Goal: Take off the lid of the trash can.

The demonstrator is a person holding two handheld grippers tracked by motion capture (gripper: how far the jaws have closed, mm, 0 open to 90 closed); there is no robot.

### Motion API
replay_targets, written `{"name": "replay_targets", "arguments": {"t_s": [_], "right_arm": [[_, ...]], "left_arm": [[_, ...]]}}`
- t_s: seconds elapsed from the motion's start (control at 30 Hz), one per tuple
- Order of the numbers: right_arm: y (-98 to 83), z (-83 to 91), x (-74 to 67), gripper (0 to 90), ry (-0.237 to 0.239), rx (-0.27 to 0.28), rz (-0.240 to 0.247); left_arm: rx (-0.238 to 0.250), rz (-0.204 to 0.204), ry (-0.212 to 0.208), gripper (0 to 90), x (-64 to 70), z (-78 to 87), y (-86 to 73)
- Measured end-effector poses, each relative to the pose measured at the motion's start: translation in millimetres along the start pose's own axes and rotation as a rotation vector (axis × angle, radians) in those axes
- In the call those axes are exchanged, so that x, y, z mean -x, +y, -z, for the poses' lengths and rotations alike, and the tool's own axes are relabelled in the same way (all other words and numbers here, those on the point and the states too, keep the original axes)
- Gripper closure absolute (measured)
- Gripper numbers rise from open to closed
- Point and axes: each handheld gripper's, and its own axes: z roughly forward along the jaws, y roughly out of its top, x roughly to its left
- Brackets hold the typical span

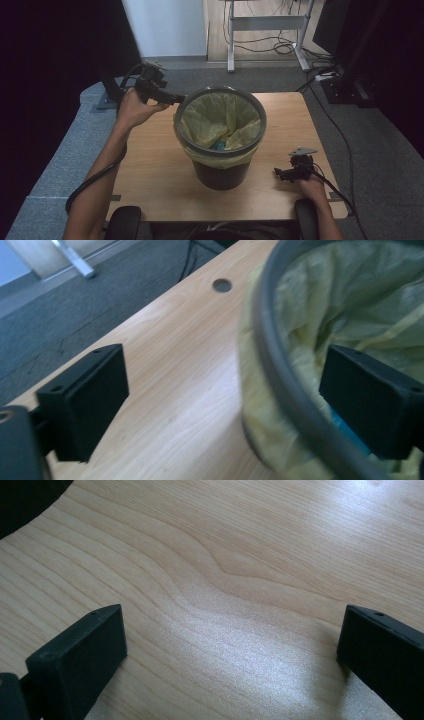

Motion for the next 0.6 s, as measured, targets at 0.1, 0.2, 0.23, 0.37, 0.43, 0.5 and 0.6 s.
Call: {"name": "replay_targets", "arguments": {"t_s": [0.1,0.2,0.23,0.37,0.43,0.5,0.6], "right_arm": [[0.0,0.1,-0.1,0.0,0.001,0.000,0.001],[-0.1,0.1,-0.2,0.0,0.002,0.000,0.002],[-0.1,0.1,-0.2,0.0,0.003,-0.001,0.002],[-0.1,0.2,-0.3,0.0,0.004,-0.001,0.003],[-0.1,0.2,-0.3,0.0,0.004,-0.001,0.002],[-0.1,0.2,-0.3,0.0,0.004,-0.001,0.003],[-0.1,0.2,-0.3,0.0,0.004,-0.001,0.002]], "left_arm": [[-0.016,-0.016,0.006,8.9,4.7,-5.5,7.0],[-0.029,-0.023,0.006,12.5,7.2,-13.5,12.6],[-0.034,-0.022,0.010,13.8,7.5,-16.0,14.1],[-0.050,-0.012,0.016,19.2,7.1,-25.6,19.1],[-0.058,-0.008,0.027,26.9,6.6,-29.0,20.5],[-0.061,-0.002,0.022,32.1,5.5,-31.9,21.3],[-0.068,0.003,0.011,40.6,5.2,-35.7,21.8]]}}
